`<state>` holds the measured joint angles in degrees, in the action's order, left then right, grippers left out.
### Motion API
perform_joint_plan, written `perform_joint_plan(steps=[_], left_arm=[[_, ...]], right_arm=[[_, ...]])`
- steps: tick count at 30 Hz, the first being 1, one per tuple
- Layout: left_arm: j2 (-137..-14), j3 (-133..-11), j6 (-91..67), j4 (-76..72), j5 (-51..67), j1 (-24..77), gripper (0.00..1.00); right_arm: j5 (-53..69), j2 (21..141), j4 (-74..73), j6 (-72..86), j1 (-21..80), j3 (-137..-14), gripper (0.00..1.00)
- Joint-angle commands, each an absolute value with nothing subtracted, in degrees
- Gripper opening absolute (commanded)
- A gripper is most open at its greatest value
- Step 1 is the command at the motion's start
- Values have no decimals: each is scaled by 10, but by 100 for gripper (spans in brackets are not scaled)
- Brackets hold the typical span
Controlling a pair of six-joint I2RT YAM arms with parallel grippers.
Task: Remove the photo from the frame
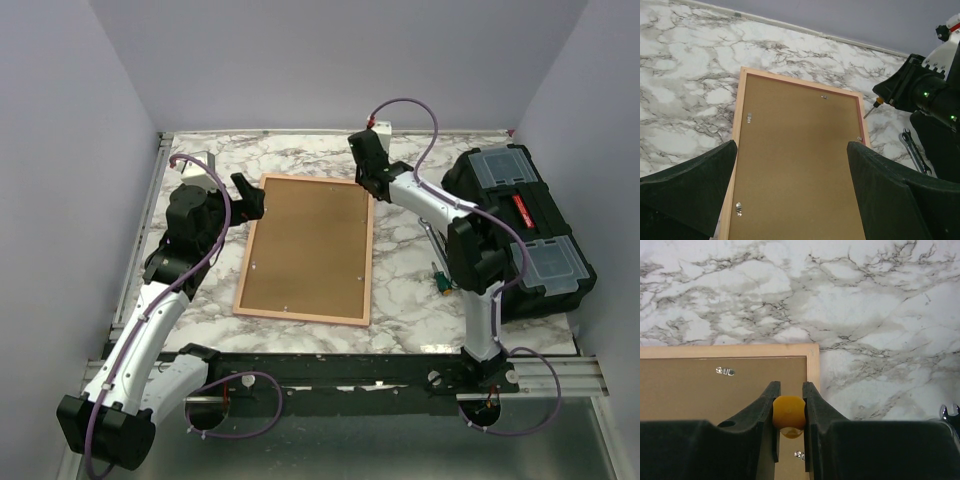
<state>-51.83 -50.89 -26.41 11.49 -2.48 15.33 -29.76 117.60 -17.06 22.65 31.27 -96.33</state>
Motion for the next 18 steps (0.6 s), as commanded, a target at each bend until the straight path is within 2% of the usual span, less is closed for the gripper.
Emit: perform_joint_plan(steps=[1,18], left_arm=[[-522,-527,-267,115,-14,149,95],[-524,-529,-270,116,-9,149,95]], right_arm=[[-310,1211,-216,240,312,-989,1],[-304,1218,-222,245,312,-943,1]])
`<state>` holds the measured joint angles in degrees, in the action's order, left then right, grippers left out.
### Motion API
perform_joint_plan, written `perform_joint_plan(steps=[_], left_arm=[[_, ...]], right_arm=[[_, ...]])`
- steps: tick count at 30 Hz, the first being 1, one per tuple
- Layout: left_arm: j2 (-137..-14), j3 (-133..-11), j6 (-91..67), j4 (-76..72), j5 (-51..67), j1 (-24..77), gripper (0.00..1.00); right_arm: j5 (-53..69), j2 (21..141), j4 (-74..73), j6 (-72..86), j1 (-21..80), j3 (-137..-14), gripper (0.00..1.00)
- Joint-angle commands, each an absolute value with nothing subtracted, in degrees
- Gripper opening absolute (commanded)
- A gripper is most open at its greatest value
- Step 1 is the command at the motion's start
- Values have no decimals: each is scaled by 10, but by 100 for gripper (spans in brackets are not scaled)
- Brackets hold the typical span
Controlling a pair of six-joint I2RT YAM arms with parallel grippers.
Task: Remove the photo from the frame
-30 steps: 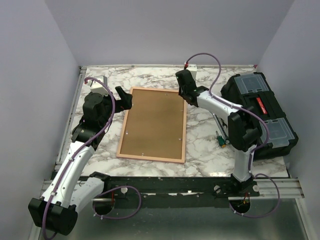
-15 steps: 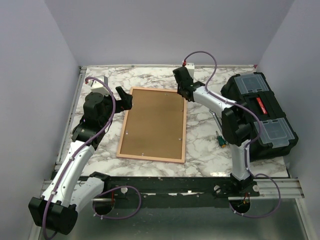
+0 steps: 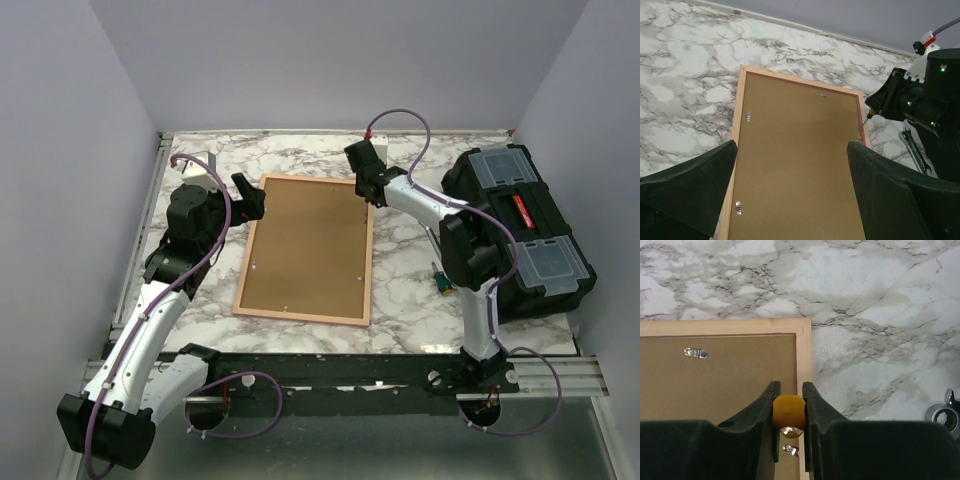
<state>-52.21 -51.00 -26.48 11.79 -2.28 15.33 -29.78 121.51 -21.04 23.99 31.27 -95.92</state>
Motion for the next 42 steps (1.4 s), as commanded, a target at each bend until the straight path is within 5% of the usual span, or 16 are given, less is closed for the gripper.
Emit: perform_joint_plan(steps=[1,42], left_arm=[[-524,-528,-270,116,-9,149,96],[-527,-532,-271,120,-5,149,96]], right_arm=[[-303,1217,-222,245,312,-941,0],[-153,1095,-109,288,311,-771,1]])
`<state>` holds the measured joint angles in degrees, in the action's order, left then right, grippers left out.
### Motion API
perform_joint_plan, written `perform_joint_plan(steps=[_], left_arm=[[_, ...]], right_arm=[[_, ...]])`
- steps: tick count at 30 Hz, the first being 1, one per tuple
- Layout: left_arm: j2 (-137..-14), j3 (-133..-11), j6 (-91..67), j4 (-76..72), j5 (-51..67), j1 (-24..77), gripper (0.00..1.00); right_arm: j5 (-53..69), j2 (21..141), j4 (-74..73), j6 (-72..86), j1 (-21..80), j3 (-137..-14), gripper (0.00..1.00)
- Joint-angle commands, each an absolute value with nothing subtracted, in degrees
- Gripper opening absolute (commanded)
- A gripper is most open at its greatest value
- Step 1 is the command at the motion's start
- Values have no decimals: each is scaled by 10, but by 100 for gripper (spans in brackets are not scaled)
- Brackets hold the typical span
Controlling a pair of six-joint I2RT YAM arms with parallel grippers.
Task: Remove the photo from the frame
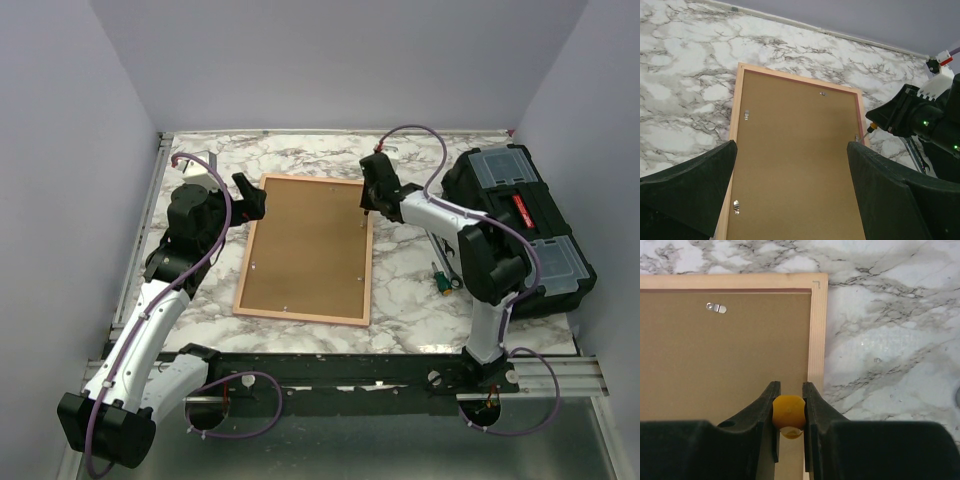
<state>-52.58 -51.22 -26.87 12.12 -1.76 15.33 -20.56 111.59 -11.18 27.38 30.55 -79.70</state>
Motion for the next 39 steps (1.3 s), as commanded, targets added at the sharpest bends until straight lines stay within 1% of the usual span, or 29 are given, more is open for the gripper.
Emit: perform_joint_plan(steps=[1,7,11,16,23,27,35,39], left_arm=[[-526,-532,-271,120,-5,149,96],[-527,-533,-272,120,-3,149,95],[-528,-533,-276,119,0,149,95],[-525,-531,-276,118,0,149,96],[-529,-531,-274,119,0,149,96],[-528,-532,-273,119,12,149,96],[-530,-532,-273,120,11,149,95],[-530,-533,-272,121,11,149,96]], right_arm=[[-154,1088,-115,289,311,-771,1],[-212,1022,-233,295,326,-772,1],[-184,955,-230,290,374,-701,1],[-91,892,-149,229,403,-594,1],[-89,870,-128,178,404,-551,1],[-79,856,-58,149,404,-506,1],[-38,857,66,122,404,-461,1],[-42,863,81,118,404,-454,1]])
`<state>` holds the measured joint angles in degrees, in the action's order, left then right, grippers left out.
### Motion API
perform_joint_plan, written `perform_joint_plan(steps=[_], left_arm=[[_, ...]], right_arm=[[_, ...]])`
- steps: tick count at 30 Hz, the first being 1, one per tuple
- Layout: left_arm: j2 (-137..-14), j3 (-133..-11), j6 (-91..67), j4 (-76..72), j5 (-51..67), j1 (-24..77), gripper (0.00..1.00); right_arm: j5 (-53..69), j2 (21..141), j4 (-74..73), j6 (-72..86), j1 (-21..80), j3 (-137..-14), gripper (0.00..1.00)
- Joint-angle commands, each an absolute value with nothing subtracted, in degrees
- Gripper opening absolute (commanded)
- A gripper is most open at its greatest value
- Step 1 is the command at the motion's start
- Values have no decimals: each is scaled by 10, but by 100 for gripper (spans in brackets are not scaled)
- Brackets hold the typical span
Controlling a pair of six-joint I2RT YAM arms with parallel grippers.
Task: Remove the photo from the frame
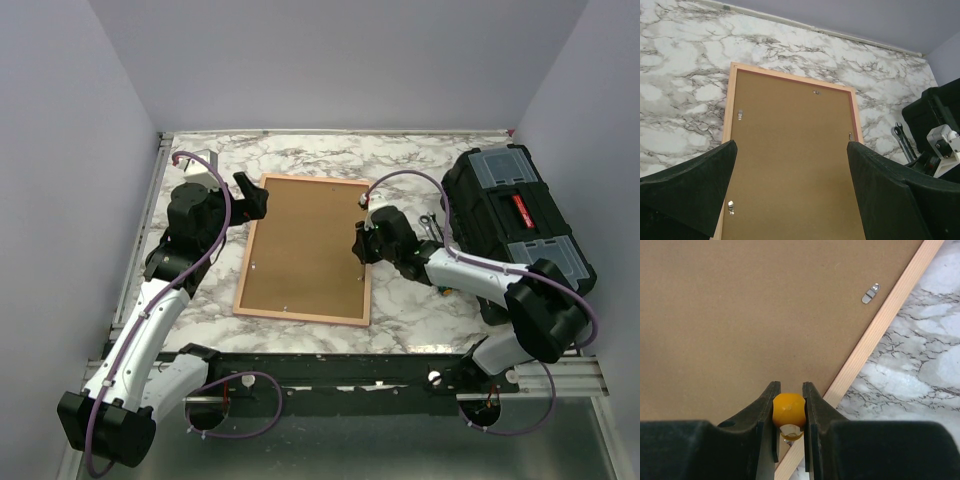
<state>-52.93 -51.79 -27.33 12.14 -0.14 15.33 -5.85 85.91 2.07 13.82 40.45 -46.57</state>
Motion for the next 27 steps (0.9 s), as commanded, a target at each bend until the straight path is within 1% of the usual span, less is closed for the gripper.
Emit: perform_joint_plan(steps=[1,17,24,27], left_arm=[[-530,-532,-272,121,11,149,95],[-529,-532,-273,119,14,149,96],[-531,-532,-273,119,14,149,95],[-532,-531,-273,119,13,149,96]], right_arm=[[-44,863,82,114,404,-452,1],[-52,817,29,124,418,-432,1],[-46,818,38,131,419,-425,1],[-66,819,44,132,418,-428,1]])
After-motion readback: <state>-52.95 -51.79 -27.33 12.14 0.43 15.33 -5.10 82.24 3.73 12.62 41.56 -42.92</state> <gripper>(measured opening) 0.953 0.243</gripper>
